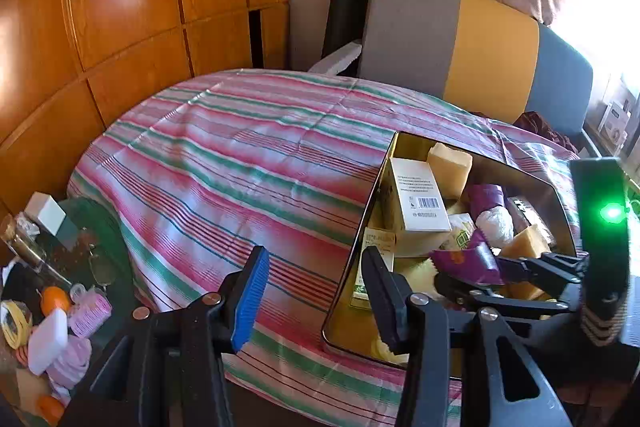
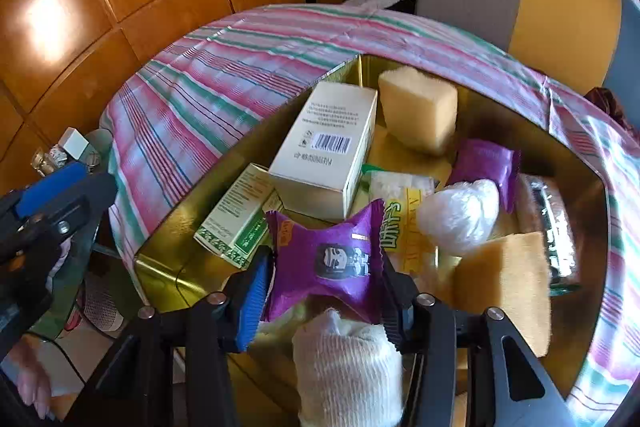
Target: Organize objects
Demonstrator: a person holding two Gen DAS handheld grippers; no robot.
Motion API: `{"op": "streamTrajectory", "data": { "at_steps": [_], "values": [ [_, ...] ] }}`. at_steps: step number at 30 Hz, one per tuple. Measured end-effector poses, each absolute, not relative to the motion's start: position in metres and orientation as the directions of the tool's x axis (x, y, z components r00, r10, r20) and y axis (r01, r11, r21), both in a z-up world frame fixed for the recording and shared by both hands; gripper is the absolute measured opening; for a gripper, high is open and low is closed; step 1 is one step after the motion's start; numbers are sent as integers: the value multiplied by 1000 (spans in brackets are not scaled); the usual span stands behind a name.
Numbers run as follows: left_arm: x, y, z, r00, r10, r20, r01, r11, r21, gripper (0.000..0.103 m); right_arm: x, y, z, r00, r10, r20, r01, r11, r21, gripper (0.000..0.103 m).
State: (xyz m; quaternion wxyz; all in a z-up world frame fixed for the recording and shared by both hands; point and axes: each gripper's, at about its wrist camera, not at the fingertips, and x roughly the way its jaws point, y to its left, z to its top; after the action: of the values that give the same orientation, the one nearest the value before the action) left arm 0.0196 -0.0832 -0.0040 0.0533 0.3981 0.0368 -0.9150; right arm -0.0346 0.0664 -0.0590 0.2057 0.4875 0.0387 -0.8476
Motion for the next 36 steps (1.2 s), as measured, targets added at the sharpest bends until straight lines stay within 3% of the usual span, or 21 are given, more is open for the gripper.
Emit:
{"op": "streamTrajectory", "data": {
  "at_steps": [4,12,23,27,36],
  "values": [
    [19,-83,-8,-665,-59,-745,129,-991,-37,48,-33,69,-60,-449,-312,-838,372,-917,142,66],
    [18,-76,-15,-646,-33,-762,108,-993,-49,48,-12,85,-46,-493,-297,-818,335,-932,137,80],
    [23,-54,-16,-644,-34,-764,66,-998,-11,48,13,102,-23,-532,-255,-808,290,-951,110,91],
    [25,-46,-15,-638,-40,-769,56,-998,6,48,21,107,-14,-565,-202,-800,261,-964,59,101],
    [28,-30,-13,-619,-116,-777,56,-993,104,48,23,128,-5,-583,-118,-804,149,-988,37,103]
  ]
}}
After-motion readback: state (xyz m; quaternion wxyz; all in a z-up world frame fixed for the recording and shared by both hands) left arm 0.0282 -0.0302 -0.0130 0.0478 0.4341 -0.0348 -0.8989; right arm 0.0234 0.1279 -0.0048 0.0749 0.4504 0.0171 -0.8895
